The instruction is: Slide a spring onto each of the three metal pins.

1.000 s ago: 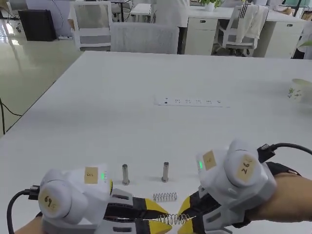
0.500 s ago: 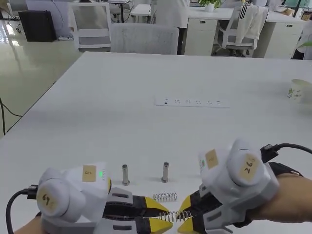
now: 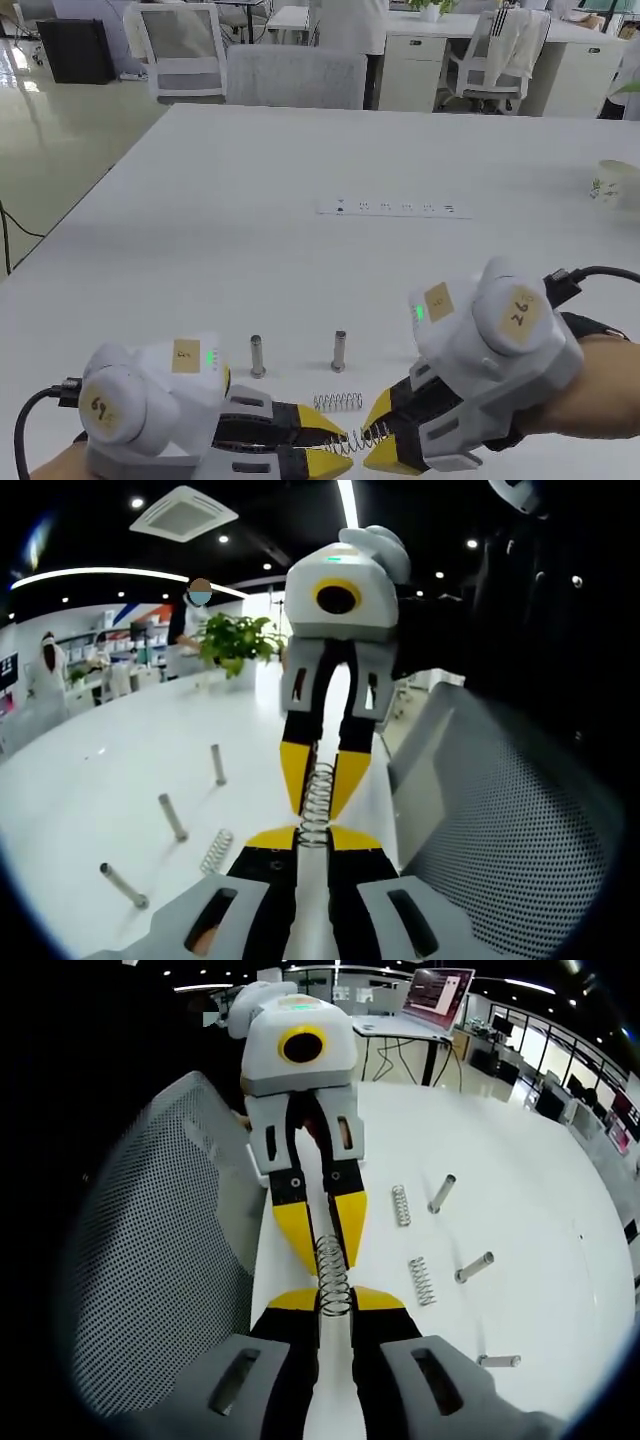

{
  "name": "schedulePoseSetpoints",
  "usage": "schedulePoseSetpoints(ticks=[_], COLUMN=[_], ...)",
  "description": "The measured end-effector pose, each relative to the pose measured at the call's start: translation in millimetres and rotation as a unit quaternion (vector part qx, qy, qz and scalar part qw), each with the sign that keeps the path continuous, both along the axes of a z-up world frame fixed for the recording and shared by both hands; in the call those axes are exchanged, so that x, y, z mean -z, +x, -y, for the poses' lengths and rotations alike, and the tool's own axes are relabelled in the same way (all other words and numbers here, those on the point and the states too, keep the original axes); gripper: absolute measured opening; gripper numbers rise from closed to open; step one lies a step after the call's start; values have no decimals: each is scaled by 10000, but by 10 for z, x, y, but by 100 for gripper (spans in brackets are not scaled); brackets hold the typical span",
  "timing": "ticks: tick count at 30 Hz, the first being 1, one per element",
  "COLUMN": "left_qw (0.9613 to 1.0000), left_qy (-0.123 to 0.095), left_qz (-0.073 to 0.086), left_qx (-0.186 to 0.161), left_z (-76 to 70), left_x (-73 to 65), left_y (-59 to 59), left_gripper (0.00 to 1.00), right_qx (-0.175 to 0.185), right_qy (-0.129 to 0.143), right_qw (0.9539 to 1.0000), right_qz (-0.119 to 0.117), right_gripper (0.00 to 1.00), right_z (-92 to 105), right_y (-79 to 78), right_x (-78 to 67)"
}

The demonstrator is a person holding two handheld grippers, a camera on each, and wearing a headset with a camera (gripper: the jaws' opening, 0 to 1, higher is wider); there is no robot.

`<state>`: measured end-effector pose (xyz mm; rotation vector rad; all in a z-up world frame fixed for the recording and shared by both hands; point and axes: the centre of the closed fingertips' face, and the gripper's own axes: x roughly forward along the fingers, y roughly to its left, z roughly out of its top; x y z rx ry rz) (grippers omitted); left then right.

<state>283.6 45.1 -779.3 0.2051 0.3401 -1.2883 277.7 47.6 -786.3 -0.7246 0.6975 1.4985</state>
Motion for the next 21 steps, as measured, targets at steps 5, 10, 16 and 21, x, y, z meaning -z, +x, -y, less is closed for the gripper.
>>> schedulePoseSetpoints(ticks=[5,10,16,21], left_qw=[10000,10000,10000,10000], left_qy=[8,14,24,32], left_qz=[-6,-7,-13,-18], left_qx=[19,37,55,47], left_z=[3,10,18,18], left_x=[5,10,21,33], left_y=[-7,-14,-22,-24], left_gripper=[3,3,3,3], right_qx=[8,37,-16,-41], right_qy=[57,151,161,102], right_qw=[9999,9997,9998,9999], right_qz=[-88,-179,-153,-118], right_gripper=[8,8,8,8], right_z=[-31,-79,-136,-148], right_y=[-17,-39,-61,-63], right_x=[-60,-128,-166,-153])
